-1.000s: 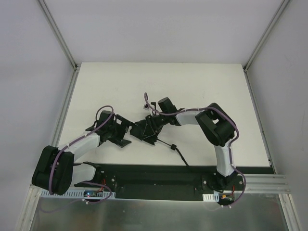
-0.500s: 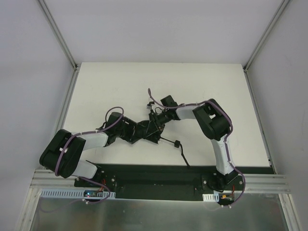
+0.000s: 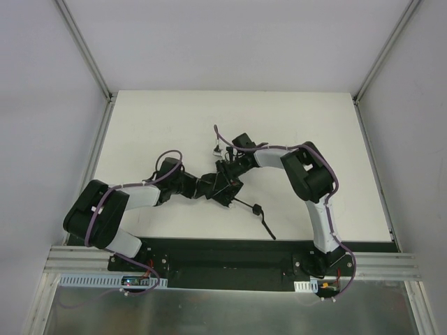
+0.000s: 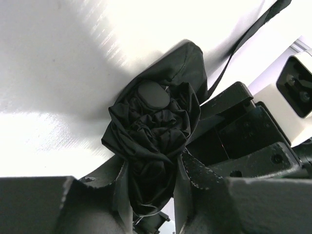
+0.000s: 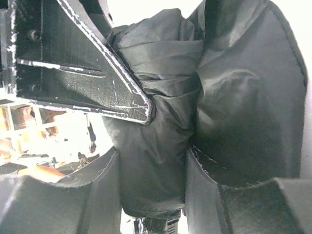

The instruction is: Put away the umbrella

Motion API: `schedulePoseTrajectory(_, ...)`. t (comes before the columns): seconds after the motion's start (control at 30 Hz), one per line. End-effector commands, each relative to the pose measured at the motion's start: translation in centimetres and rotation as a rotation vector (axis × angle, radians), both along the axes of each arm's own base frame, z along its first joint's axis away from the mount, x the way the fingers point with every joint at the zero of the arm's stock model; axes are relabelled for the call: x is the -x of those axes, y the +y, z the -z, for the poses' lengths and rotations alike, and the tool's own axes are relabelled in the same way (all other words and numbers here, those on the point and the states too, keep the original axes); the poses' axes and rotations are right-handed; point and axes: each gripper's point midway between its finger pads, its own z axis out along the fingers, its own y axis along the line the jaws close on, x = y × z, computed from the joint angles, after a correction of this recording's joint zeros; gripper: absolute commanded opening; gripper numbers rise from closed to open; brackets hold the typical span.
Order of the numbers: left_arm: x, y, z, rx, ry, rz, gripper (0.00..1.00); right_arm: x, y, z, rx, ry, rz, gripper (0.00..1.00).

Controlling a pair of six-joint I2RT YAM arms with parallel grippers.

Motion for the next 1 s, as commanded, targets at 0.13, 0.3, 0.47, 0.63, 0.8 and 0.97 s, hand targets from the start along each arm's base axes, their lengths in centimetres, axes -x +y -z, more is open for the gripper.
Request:
schedulePoseTrajectory(0.13, 5.4, 3.6, 4.9, -0.250, 0.293, 0.018, 0.00, -3.8, -1.8, -4.2, 0.235, -0.300, 0.068, 0.65)
schedulePoseTrajectory(0.3, 6.0, 4.0, 4.4, -0.294, 0.348, 0.030, 0.00, -3.4, -2.4, -8.3, 0.234, -0.588, 0.047, 0.73)
schedulePoseTrajectory(0.47, 7.4, 3.9, 4.3, -0.294, 0.466, 0.039, 0.00, -2.5, -1.9, -8.4, 0.330, -0.914, 0.010, 0.81)
schedulePoseTrajectory(0.63, 7.7, 3.8, 3.7, -0.306, 0.529, 0.047, 0.00, -1.7, -0.2, -6.5, 0.389, -1.111, 0.005, 0.84)
schedulePoseTrajectory(0.8, 7.5, 3.5, 3.2, -0.305, 0.559, 0.056, 0.00, -2.3, 0.9, -3.9, 0.477, -1.226, -0.063, 0.83)
schedulePoseTrajectory(0.97, 7.6, 3.5, 3.0, -0.312, 0.587, 0.054, 0.00, -2.7, 0.9, -1.7, 0.555, -1.274, -0.095, 0.75)
